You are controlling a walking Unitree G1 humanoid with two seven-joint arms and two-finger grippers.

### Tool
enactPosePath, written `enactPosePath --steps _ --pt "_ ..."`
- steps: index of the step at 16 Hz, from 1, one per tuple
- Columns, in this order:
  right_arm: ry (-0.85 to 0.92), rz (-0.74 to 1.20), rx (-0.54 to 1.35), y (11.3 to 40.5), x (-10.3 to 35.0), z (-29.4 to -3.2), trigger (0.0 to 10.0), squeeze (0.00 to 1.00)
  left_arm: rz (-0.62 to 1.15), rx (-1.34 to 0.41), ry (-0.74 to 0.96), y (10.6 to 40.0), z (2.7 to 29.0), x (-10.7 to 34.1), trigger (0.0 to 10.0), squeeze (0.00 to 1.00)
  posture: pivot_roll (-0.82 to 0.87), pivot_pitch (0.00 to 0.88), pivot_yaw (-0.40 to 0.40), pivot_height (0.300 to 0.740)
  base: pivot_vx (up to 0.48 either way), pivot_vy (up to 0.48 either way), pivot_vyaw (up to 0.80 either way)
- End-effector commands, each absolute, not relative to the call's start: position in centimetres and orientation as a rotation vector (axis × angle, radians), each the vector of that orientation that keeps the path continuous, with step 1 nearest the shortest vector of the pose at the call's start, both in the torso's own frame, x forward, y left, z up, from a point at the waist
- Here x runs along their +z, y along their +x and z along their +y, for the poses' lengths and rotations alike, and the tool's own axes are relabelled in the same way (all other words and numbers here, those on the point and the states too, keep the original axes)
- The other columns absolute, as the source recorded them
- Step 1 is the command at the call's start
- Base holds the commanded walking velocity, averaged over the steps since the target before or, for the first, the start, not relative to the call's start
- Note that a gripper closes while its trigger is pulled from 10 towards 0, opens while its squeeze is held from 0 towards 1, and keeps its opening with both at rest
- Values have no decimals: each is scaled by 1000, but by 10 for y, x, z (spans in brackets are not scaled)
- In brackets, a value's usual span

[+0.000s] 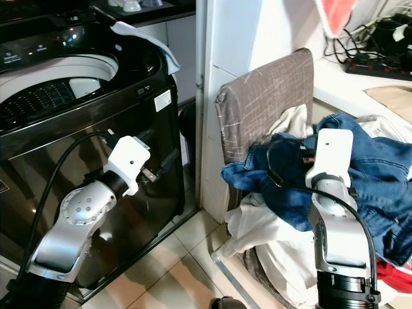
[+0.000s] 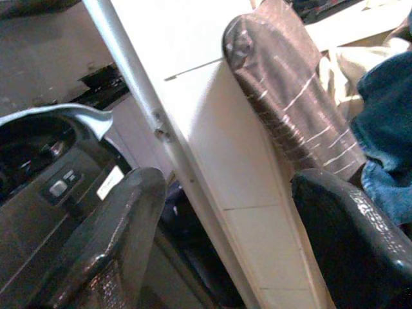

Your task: Clothes washing

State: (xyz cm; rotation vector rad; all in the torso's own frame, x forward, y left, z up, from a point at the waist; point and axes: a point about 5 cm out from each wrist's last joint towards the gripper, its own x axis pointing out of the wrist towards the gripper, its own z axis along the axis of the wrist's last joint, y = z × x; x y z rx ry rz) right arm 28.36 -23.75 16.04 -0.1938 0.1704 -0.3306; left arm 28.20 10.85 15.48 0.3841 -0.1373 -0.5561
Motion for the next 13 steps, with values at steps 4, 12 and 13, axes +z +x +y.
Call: enactPosePath --steps 4,12,13 --pt "-249 167 -189 310 202 -237 10000 1000 -139 -586 377 280 99 155 10000 0 -144 0 -7 723 0 0 0" --pt "-118 398 -33 314 168 -228 10000 1000 -149 -558 386 281 103 159 10000 0 -118 0 -19 723 0 0 0" --pt "-129 390 -23 312 173 -224 10000 1000 -147 -557 389 281 104 159 10000 0 -110 0 -19 723 0 0 0"
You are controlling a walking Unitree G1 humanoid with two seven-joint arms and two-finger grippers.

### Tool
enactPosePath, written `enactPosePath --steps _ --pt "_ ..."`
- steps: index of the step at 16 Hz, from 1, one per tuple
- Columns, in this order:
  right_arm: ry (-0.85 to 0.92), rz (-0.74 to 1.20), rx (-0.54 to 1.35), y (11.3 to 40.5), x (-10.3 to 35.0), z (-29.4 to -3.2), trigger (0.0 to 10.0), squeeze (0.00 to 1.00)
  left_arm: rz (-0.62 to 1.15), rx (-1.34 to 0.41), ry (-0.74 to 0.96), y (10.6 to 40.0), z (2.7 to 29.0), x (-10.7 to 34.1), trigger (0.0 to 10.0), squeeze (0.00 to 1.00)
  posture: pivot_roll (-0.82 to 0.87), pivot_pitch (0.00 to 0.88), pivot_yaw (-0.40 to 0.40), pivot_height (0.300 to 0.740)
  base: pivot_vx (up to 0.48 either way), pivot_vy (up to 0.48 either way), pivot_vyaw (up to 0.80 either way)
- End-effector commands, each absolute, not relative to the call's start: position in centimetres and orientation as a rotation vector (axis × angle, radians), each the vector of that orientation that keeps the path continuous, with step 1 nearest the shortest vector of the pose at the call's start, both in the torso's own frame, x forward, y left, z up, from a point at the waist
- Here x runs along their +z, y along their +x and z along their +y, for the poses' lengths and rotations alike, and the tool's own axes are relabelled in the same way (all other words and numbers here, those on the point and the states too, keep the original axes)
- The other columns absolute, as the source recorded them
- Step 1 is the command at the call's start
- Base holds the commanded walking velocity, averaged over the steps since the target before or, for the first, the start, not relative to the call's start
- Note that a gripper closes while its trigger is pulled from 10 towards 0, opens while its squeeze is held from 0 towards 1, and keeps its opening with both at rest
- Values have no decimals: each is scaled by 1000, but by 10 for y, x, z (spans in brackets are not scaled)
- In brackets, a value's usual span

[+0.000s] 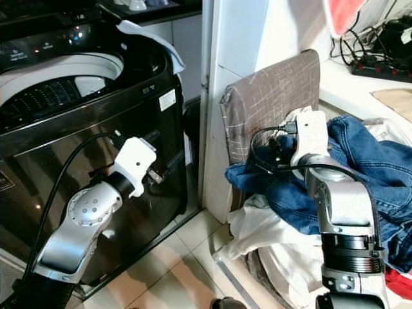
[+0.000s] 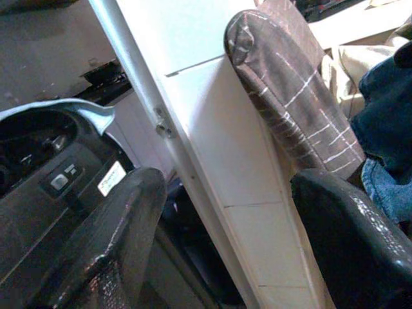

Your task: Clothes washing

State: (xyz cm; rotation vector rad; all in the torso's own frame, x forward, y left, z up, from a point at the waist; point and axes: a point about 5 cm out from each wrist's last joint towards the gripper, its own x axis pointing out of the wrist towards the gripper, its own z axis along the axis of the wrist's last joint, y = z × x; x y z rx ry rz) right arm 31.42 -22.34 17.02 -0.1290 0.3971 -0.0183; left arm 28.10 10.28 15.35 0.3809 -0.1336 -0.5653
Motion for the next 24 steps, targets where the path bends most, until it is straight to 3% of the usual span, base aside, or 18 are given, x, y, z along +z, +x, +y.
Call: enactPosePath --steps 1,7,8,11,14,15,16,18,21,24 --pt "-141 387 -9 309 177 -220 10000 1000 -145 -557 390 281 104 158 10000 0 -114 0 -21 723 0 0 0" --pt "-161 358 -63 308 191 -233 10000 1000 -142 -573 383 282 99 157 10000 0 -142 0 -13 723 0 0 0" --pt "-135 359 -69 309 191 -233 10000 1000 -143 -575 382 283 99 157 10000 0 -142 0 -13 723 0 0 0" --pt "157 459 -100 308 174 -233 10000 1000 -142 -580 384 283 99 157 10000 0 -136 0 -10 723 0 0 0" --pt "121 525 -132 302 158 -238 10000 976 -141 -578 384 282 100 157 10000 0 -127 0 -10 723 0 0 0" --pt "16 538 -174 298 150 -246 10000 0 -138 -576 383 282 102 157 10000 0 -127 0 -10 723 0 0 0" --pt "-40 545 -192 297 147 -249 10000 0 -138 -576 383 282 102 157 10000 0 -127 0 -10 723 0 0 0" --pt "-434 492 -252 292 150 -272 10000 0 -140 -574 382 282 102 158 10000 0 -128 0 -14 723 0 0 0" --pt "-612 519 -215 287 147 -293 10000 0 -133 -581 379 281 100 155 10000 0 -144 0 -14 723 0 0 0" --pt "-594 611 -189 281 116 -295 10000 0 -134 -594 375 281 96 155 10000 0 -148 0 -15 723 0 0 0"
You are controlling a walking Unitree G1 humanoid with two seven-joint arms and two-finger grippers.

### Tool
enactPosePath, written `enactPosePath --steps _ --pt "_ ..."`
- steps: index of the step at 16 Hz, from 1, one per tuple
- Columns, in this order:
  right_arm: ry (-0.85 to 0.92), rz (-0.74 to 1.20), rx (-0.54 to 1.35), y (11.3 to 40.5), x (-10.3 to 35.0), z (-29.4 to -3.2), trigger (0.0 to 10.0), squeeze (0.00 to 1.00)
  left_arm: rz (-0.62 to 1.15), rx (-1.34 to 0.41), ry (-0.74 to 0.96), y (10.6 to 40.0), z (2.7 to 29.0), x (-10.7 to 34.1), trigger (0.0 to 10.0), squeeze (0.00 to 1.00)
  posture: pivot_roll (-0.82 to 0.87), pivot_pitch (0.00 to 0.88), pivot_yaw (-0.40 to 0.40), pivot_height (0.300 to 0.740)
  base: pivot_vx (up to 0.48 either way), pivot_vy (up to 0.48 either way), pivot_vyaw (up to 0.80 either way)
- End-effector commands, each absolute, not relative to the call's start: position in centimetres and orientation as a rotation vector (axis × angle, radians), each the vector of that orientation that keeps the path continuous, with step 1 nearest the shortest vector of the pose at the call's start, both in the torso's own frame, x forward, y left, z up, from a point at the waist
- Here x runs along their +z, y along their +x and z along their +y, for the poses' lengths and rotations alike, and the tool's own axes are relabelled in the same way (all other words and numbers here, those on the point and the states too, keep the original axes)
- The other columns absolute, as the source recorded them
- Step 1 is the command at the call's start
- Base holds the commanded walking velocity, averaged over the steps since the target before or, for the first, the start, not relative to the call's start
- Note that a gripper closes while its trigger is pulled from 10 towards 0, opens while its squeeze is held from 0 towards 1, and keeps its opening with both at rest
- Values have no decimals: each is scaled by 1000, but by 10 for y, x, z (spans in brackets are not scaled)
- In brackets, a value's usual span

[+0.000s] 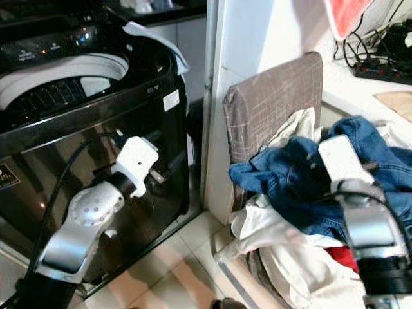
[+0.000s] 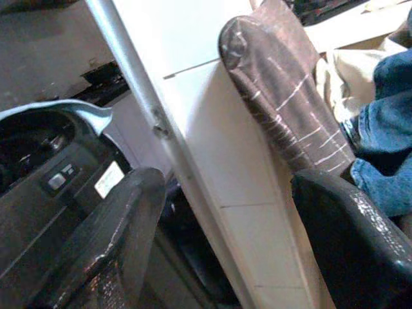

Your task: Clothes washing

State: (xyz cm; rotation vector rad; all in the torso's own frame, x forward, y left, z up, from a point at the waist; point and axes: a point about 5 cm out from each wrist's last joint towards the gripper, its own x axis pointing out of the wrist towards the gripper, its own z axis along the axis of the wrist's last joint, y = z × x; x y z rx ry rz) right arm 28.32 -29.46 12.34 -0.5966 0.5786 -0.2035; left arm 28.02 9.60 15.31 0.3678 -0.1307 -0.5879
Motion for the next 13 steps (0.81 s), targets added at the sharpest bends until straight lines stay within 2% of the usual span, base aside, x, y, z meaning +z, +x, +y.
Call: enactPosePath --steps 1,4,5,6,9,13 --pt "-581 627 -187 279 110 -295 10000 0 -134 -595 375 281 96 155 10000 0 -148 0 -15 723 0 0 0" --pt "-478 741 -179 269 69 -299 10000 0 -137 -596 378 282 95 156 10000 0 -140 0 -13 723 0 0 0" --pt "-449 734 -174 272 61 -297 4196 0 -139 -593 378 282 95 156 10000 0 -135 0 -11 723 0 0 0" --pt "-432 720 -162 274 60 -293 0 0 -140 -591 379 282 95 157 10000 0 -135 0 -11 723 0 0 0" --pt "-339 572 -121 297 74 -264 0 0 -148 -566 387 283 98 158 10000 0 -117 0 -13 723 0 0 0" --pt "-231 454 -27 312 88 -228 0 0 -157 -524 377 286 99 162 10000 0 -96 0 -19 723 0 0 0"
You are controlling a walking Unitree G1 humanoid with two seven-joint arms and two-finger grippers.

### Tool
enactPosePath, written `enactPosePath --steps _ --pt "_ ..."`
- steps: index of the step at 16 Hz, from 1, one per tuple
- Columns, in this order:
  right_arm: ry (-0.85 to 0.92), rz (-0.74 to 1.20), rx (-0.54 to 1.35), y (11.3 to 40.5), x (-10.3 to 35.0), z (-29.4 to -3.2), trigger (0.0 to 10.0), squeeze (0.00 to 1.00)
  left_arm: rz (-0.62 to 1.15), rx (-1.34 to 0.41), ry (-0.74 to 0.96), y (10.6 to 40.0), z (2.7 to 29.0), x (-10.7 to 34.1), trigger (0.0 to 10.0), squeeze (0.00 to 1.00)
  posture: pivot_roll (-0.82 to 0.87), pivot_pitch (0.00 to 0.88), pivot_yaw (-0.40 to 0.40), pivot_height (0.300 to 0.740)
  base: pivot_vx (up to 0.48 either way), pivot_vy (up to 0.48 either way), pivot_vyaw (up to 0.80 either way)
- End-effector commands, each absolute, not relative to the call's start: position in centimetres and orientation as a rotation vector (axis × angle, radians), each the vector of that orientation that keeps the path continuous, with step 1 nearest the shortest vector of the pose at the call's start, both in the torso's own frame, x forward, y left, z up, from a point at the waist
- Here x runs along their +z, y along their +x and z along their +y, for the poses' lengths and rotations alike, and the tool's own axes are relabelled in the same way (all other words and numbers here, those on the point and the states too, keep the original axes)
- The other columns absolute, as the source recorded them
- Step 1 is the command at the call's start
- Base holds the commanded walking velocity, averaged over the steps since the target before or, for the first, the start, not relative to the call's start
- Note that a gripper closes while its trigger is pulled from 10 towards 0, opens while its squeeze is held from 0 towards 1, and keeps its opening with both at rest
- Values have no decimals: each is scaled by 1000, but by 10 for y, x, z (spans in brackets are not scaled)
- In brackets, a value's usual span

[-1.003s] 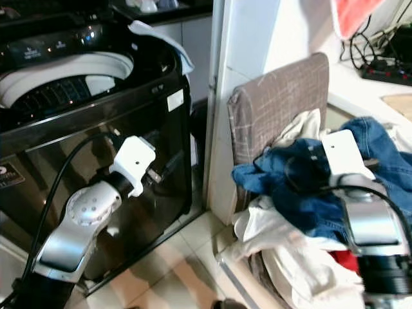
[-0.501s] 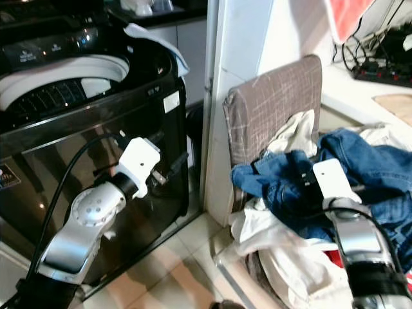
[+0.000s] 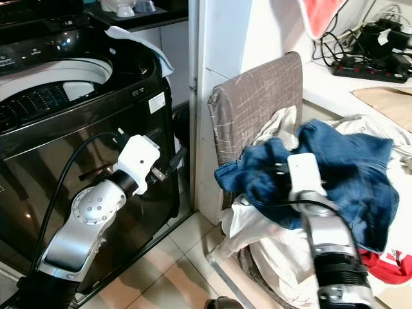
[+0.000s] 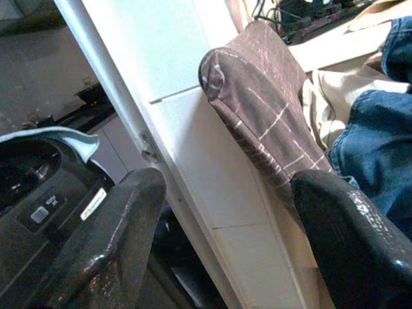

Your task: Clothes washing

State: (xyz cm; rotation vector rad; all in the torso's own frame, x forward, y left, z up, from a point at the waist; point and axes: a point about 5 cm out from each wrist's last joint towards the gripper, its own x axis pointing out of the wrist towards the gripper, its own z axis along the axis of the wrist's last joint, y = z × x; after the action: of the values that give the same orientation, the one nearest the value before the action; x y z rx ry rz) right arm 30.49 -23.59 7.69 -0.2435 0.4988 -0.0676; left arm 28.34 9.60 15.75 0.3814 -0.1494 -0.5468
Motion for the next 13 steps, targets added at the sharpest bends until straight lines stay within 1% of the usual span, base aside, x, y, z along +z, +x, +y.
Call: enactPosePath --steps 1,3,6,8,10,11,12,13 --pt "-227 413 -13 317 96 -222 0 0 -152 -524 378 283 100 160 10000 0 -91 0 -20 723 0 0 0" --pt "-247 366 -15 321 107 -218 0 0 -142 -518 380 281 102 157 10000 0 -89 0 -26 723 0 0 0" --pt "-283 245 -32 331 136 -212 0 0 -142 -509 376 283 100 158 10000 0 -80 0 -30 723 0 0 0" --pt "-288 145 -20 341 165 -203 0 0 -150 -507 370 284 97 160 10000 0 -70 0 -28 723 0 0 0" --pt "-281 -6 -18 350 202 -193 0 0 -150 -502 370 284 98 160 10000 0 -67 0 -31 723 0 0 0" --pt "-272 -23 -18 350 206 -192 0 0 -149 -500 370 284 99 159 10000 0 -67 0 -31 723 0 0 0" --pt "-255 -100 17 355 225 -181 0 0 -155 -496 369 286 98 161 10000 0 -64 0 -30 723 0 0 0" --pt "-264 -131 22 357 233 -178 0 0 -158 -496 369 286 97 161 10000 0 -63 0 -32 723 0 0 0"
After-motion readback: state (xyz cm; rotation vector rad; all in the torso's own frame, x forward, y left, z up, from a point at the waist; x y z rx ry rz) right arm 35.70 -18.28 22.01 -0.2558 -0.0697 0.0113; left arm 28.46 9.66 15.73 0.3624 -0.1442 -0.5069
